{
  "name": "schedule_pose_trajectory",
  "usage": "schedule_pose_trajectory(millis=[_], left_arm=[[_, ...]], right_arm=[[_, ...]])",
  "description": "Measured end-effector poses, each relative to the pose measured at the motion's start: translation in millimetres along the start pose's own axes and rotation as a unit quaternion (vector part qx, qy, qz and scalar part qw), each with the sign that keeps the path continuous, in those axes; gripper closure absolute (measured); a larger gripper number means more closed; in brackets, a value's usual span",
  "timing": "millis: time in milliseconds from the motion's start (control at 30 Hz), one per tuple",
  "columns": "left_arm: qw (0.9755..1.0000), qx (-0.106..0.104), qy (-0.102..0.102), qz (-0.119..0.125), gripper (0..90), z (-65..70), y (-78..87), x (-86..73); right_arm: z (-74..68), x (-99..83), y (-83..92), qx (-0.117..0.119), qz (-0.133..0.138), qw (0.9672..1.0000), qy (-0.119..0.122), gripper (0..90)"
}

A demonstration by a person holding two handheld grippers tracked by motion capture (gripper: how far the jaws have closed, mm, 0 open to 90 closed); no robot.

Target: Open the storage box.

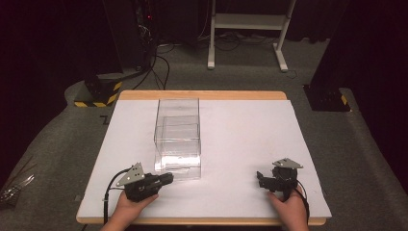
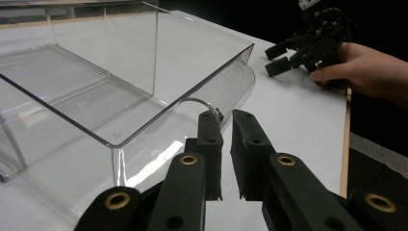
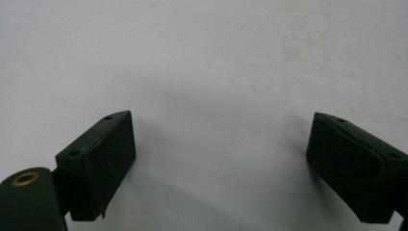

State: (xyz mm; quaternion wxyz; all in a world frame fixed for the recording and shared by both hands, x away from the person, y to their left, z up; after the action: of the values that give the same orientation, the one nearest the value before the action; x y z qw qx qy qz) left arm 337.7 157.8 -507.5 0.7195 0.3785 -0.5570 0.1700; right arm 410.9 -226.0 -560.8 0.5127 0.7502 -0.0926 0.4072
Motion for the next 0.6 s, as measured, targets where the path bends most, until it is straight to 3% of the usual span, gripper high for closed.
schedule_pose_trajectory(millis=[600], left_arm=[[0.9999, -0.014, -0.005, -0.008, 82.1, 8.8, 16.7, -8.2]], right_arm=[[0.1, 0.0, 0.0, 0.0, 0.0, 1.0, 0.001, 10.3]])
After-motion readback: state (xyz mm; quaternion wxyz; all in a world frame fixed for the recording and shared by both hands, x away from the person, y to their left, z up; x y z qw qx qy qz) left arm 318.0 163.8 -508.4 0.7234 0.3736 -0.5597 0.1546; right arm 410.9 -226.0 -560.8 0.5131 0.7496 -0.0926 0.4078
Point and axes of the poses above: each handheld gripper's, and its own axes: y roughly backward along the jaws, x roughly out of its top, z roughly to its right, the point moved 8 cm from there along -y, roughly forward along the jaws, and after that the axes turned 14 degrees about x, right-handed, at the moved point
